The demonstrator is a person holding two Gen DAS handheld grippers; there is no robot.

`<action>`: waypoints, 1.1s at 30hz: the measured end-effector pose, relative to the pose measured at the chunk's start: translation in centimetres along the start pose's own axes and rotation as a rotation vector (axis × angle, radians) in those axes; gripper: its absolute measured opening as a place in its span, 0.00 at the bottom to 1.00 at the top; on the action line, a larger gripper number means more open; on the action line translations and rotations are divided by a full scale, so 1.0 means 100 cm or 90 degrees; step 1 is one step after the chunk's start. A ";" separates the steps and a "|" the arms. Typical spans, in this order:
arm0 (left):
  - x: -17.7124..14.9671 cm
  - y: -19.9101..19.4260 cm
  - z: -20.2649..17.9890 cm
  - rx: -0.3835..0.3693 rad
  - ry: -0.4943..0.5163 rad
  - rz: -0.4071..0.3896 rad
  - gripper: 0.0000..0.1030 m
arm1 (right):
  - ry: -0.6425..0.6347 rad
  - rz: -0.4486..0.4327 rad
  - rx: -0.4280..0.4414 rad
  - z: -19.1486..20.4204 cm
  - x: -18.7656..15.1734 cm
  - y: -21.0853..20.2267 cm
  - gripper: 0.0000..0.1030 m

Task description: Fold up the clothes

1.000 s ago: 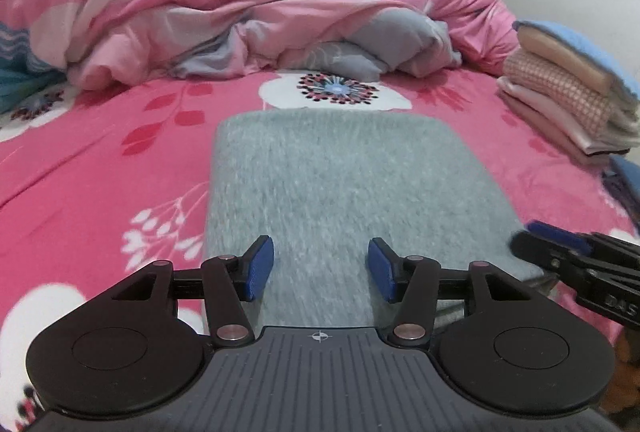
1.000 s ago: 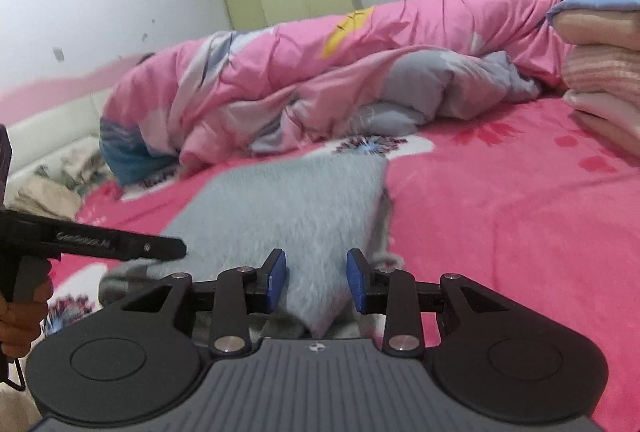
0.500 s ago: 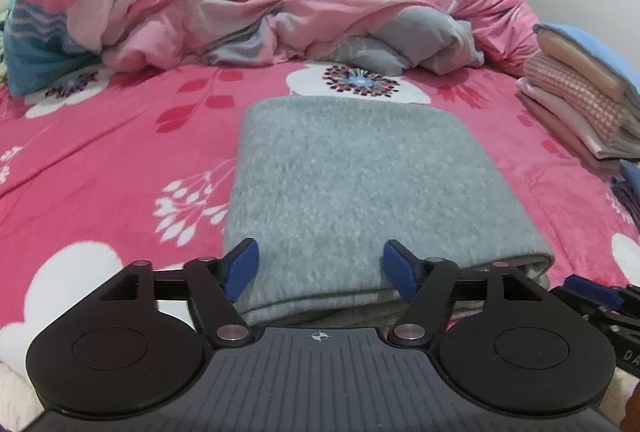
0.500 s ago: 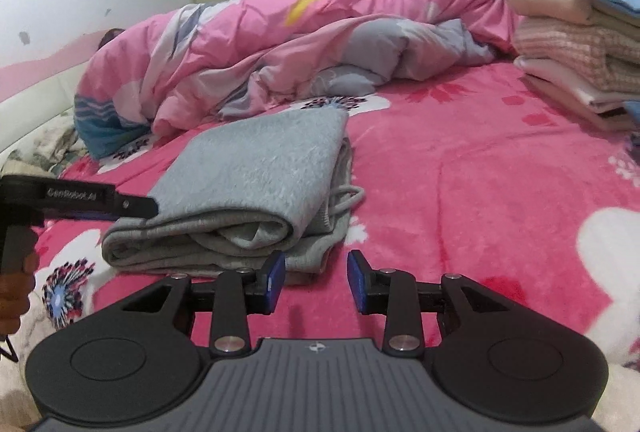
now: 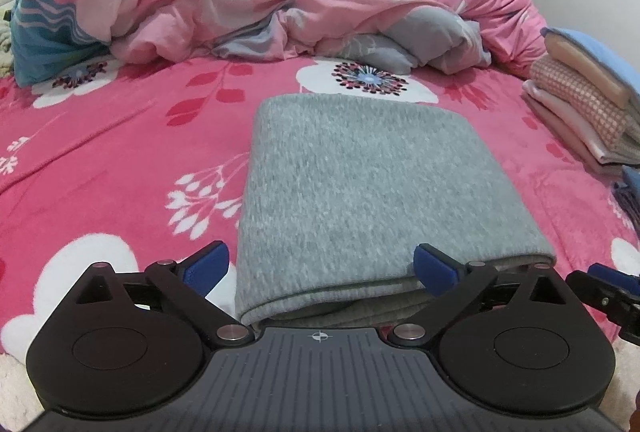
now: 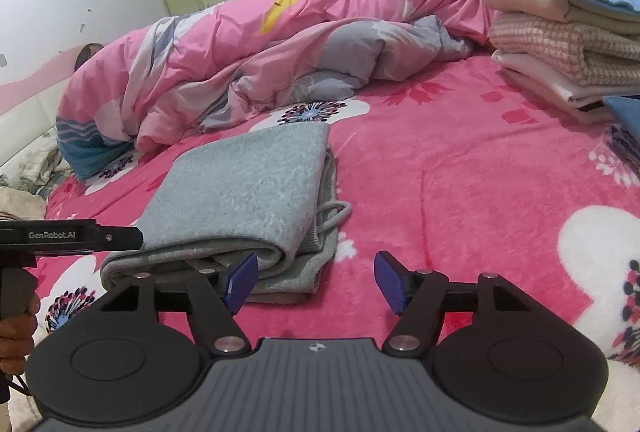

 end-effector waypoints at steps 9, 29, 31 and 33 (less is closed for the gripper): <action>-0.002 0.004 0.002 0.004 -0.001 0.009 0.99 | -0.002 0.016 -0.004 0.001 -0.002 0.005 0.68; -0.005 0.012 0.002 0.010 0.003 0.025 1.00 | 0.005 0.035 -0.006 0.000 -0.006 0.014 0.69; -0.005 0.012 0.002 0.011 0.003 0.026 1.00 | 0.006 0.036 -0.006 0.000 -0.006 0.014 0.69; -0.005 0.012 0.002 0.012 0.003 0.026 1.00 | 0.007 0.036 -0.006 0.000 -0.007 0.014 0.69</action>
Point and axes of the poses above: each gripper's, at about its wrist camera, not at the fingertips, and y roughly the way its jaws point, z to its left, x to its top, the point moved 9 cm from there along y, roughly the way its jaws point, and after that the axes turned 5 degrees about z, right-handed, at the moved point
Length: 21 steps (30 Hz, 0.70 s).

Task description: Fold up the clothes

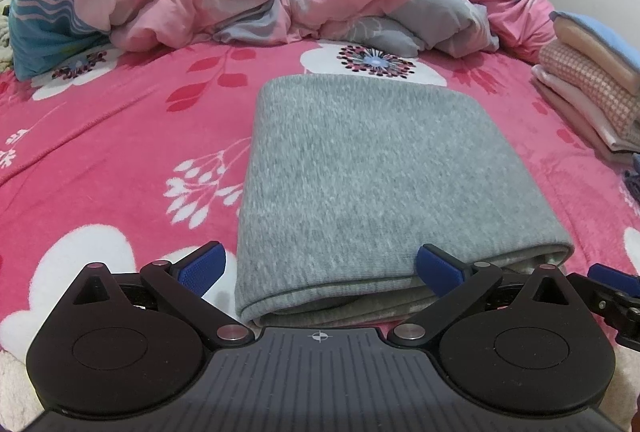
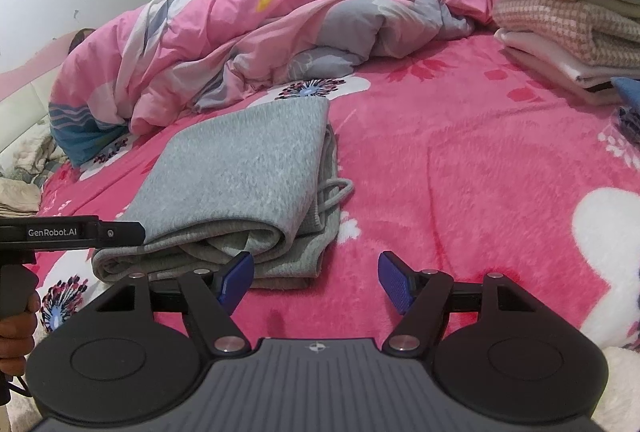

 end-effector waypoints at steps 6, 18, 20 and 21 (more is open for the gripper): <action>0.000 0.000 0.000 0.001 0.000 0.001 1.00 | 0.001 0.001 0.001 0.000 0.000 0.000 0.69; -0.001 0.000 -0.001 0.005 0.003 0.001 1.00 | 0.003 0.002 0.001 0.000 -0.001 0.001 0.69; -0.001 -0.001 -0.001 0.006 0.004 0.000 1.00 | 0.004 0.002 0.001 0.000 -0.001 0.001 0.69; -0.001 -0.001 -0.001 0.007 0.005 -0.001 1.00 | 0.004 0.002 0.001 0.000 -0.001 0.001 0.69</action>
Point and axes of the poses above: each gripper's, at about its wrist camera, not at the fingertips, and y roughly the way its jaws point, z to its left, x to its top, the point moved 9 cm from there along y, roughly the way its jaws point, and after that the axes turned 5 degrees about z, right-handed, at the moved point
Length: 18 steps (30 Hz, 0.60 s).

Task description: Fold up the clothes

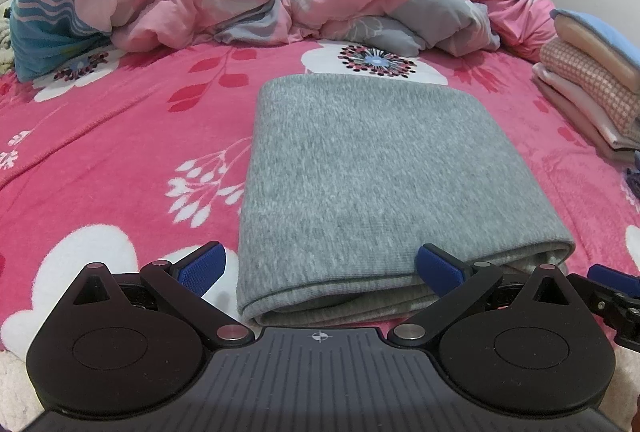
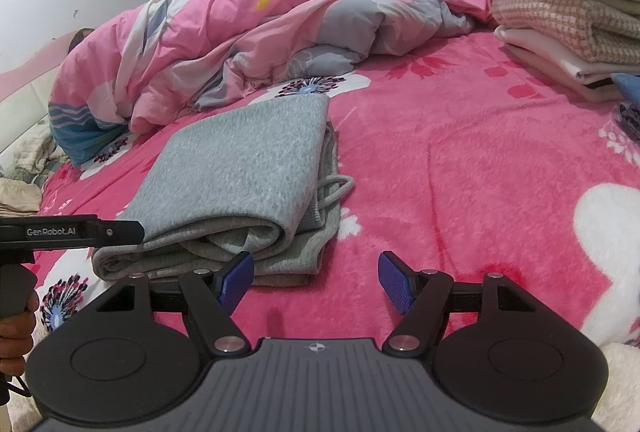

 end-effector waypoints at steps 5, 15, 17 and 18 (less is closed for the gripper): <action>0.002 -0.004 -0.001 0.008 0.005 -0.009 1.00 | 0.002 0.000 0.001 -0.002 -0.001 0.001 0.69; 0.012 -0.015 -0.004 0.004 0.022 -0.040 1.00 | 0.015 -0.011 0.001 -0.009 0.002 0.001 0.69; 0.014 -0.019 -0.004 -0.006 0.023 -0.052 1.00 | 0.019 -0.019 0.002 -0.011 0.004 -0.001 0.69; 0.015 -0.020 -0.005 -0.014 0.021 -0.060 1.00 | 0.020 -0.025 0.002 -0.012 0.005 -0.002 0.69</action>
Point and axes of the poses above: each gripper's, at about its wrist camera, not at the fingertips, and y roughly the way its jaws point, z to its left, x to its top, the point moved 9 cm from there along y, roughly the way its jaws point, and after that the axes turned 5 degrees about z, right-handed, at the moved point
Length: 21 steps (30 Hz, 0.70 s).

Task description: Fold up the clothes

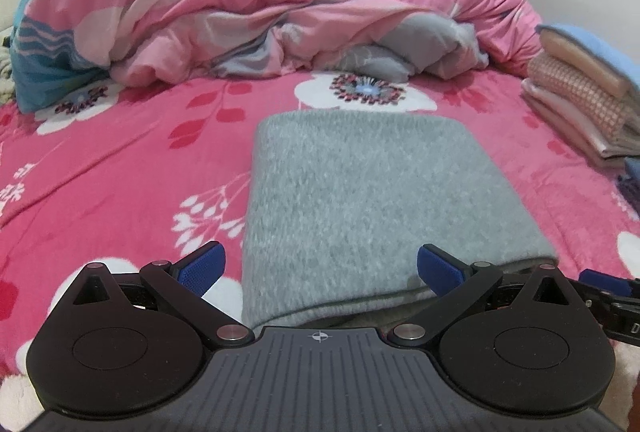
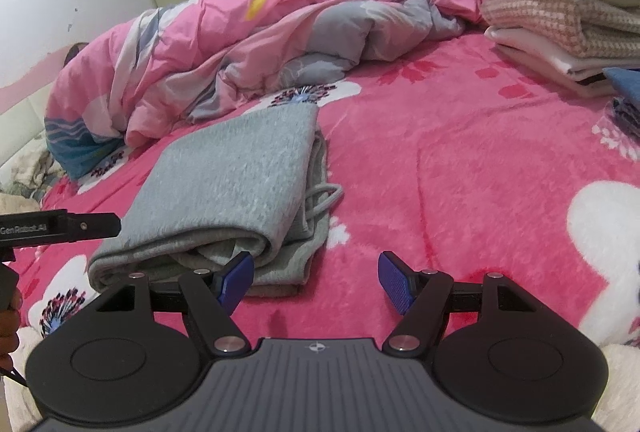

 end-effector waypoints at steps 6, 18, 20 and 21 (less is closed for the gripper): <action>0.002 0.011 0.001 -0.017 -0.004 -0.018 1.00 | -0.017 -0.061 0.010 0.006 0.021 -0.007 0.66; -0.014 0.036 0.009 -0.052 -0.035 0.023 1.00 | -0.161 -0.097 0.034 0.061 0.024 0.026 0.31; -0.016 0.037 0.008 -0.051 -0.032 0.025 1.00 | -0.165 -0.096 0.029 0.058 0.015 0.036 0.31; -0.017 0.037 0.008 -0.051 -0.031 0.026 1.00 | -0.170 -0.101 0.029 0.059 0.013 0.035 0.31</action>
Point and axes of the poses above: each gripper's, at about its wrist camera, not at the fingertips, and y roughly the way its jaws point, z to its left, x to its top, the point moved 9 cm from there along y, roughly the way its jaws point, and after that the axes turned 5 degrees about z, right-handed, at the moved point
